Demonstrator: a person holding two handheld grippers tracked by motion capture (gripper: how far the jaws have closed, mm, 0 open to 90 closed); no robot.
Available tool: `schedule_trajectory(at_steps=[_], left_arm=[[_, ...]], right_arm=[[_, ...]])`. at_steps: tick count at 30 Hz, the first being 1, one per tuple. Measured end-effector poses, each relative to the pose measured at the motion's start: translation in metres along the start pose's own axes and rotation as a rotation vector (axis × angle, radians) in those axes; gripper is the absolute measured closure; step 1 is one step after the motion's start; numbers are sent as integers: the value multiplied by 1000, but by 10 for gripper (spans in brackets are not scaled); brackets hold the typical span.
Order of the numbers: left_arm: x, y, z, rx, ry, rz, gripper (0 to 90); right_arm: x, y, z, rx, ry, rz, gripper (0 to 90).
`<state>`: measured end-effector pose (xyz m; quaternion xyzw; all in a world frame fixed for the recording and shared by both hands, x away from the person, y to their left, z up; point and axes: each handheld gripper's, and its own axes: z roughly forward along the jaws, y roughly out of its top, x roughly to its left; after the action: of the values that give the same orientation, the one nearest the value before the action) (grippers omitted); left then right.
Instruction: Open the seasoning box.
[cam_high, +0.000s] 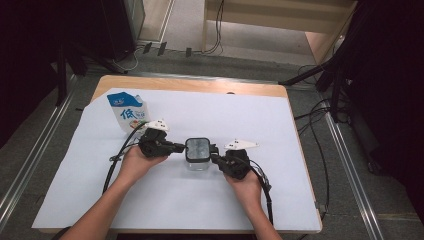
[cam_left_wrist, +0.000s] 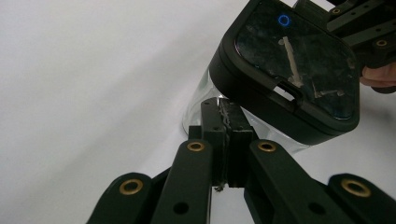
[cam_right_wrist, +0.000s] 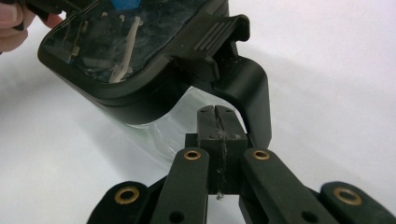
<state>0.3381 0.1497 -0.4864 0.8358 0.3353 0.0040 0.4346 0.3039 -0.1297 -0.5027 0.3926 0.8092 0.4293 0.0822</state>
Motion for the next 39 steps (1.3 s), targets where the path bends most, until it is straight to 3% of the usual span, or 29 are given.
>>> schedule_trajectory(at_steps=[2, 5, 7, 12, 17, 20, 24, 27, 30, 39], left_arm=[[2, 0, -1, 6, 6, 11, 851], [4, -2, -3, 28, 37, 35, 698], [6, -3, -7, 22, -2, 64, 615], [5, -1, -13, 11, -52, 97, 465], [1, 2, -17, 14, -81, 141, 341], [-2, 3, -18, -14, -87, 142, 202], [-4, 3, -19, -20, -146, 155, 159], [-6, 5, -19, -4, -160, 159, 143], [-8, 11, -19, 40, -135, 199, 142], [-7, 12, -7, 44, -137, 232, 124]], right_arm=[[1, 0, -1, 3, 1, 3, 900], [1, 2, -5, -9, 8, -15, 900], [0, 4, -9, -15, 15, -28, 900], [-4, 4, -20, -11, 31, -63, 900], [-11, 5, -28, -12, 35, -61, 900], [-17, 5, -31, -15, 35, -44, 900], [-24, 6, -31, -6, 43, -26, 900], [-27, 7, -27, 6, 48, -27, 900], [-29, 9, -22, 21, 59, -28, 900], [-33, 14, -13, 39, 54, -36, 900]])
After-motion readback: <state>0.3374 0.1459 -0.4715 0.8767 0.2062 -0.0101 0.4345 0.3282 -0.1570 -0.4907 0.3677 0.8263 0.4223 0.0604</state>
